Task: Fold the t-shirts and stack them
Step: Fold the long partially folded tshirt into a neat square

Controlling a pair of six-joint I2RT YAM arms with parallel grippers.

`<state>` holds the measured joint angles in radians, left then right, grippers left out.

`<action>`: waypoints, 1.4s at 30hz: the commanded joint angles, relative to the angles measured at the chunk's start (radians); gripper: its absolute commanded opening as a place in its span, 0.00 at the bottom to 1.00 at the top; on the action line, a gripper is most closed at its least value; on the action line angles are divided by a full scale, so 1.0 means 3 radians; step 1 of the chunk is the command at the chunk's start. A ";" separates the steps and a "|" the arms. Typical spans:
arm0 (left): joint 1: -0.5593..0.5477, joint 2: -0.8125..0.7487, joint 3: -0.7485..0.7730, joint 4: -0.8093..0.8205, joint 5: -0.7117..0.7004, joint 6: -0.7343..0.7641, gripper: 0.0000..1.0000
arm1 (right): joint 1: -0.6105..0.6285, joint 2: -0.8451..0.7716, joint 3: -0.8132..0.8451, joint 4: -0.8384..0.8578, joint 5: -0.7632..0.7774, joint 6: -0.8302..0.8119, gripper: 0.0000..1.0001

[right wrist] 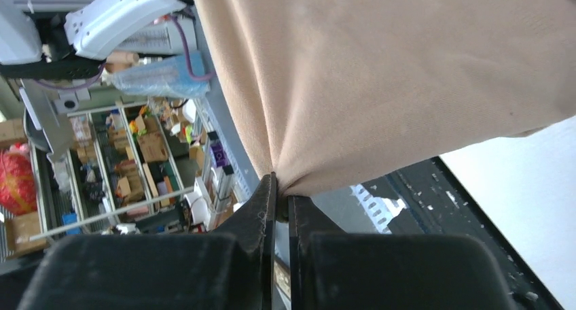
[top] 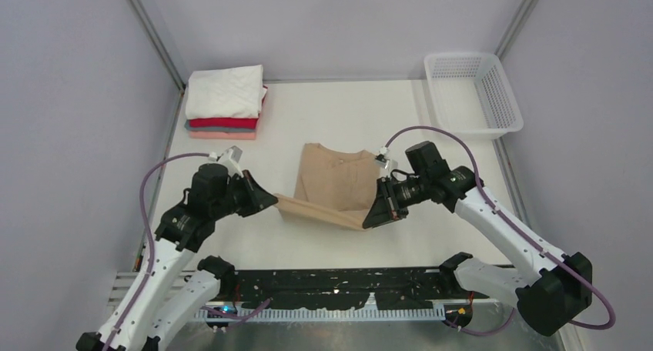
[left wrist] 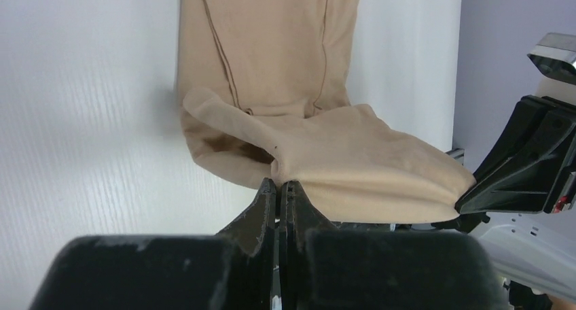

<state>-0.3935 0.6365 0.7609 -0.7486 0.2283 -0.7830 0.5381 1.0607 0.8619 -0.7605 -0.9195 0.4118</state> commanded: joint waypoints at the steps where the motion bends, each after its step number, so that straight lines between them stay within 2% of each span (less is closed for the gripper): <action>1: 0.0038 0.0479 0.0309 0.0526 -0.0198 0.0174 0.00 | -0.0348 0.0026 0.0239 -0.0276 0.0037 -0.0211 0.05; 6: 0.0092 0.1079 0.0675 0.0830 -0.0066 0.0241 0.00 | -0.0527 0.0155 0.0314 -0.0239 0.0160 -0.0253 0.05; 20: 0.0376 0.2440 0.1541 0.0888 0.0292 0.0452 0.00 | -0.1172 0.0826 0.0521 0.0340 0.0083 -0.0127 0.05; 23: 0.0436 0.2746 0.1713 0.0890 0.0403 0.0464 0.00 | -0.1221 0.0934 0.0502 0.0671 0.0114 0.0055 0.05; 35: 0.0498 0.3943 0.2559 0.0641 0.0453 0.0585 0.00 | -0.1387 0.1864 0.0738 0.1356 0.0262 0.0323 0.06; 38: 0.0499 0.4209 0.2762 0.0598 0.0497 0.0617 0.00 | -0.1410 0.2045 0.0829 0.1392 0.0346 0.0313 0.12; 39: 0.0499 0.4283 0.2819 0.0581 0.0529 0.0626 0.00 | -0.1423 0.2141 0.0875 0.1401 0.0366 0.0304 0.18; 40: 0.0499 0.4348 0.2859 0.0568 0.0558 0.0635 0.00 | -0.1434 0.2197 0.0906 0.1418 0.0391 0.0267 0.20; 41: 0.0499 0.4399 0.2885 0.0583 0.0547 0.0627 0.06 | -0.1463 0.2296 0.0996 0.1422 0.0406 0.0247 0.22; 42: 0.0503 0.4439 0.2929 0.0580 0.0532 0.0617 0.18 | -0.1480 0.2346 0.1046 0.1450 0.0459 0.0225 0.24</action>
<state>-0.2623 1.9327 1.5661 -0.5732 0.3897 -0.6228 0.1200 1.7092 1.0893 -0.3775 -0.8307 0.5003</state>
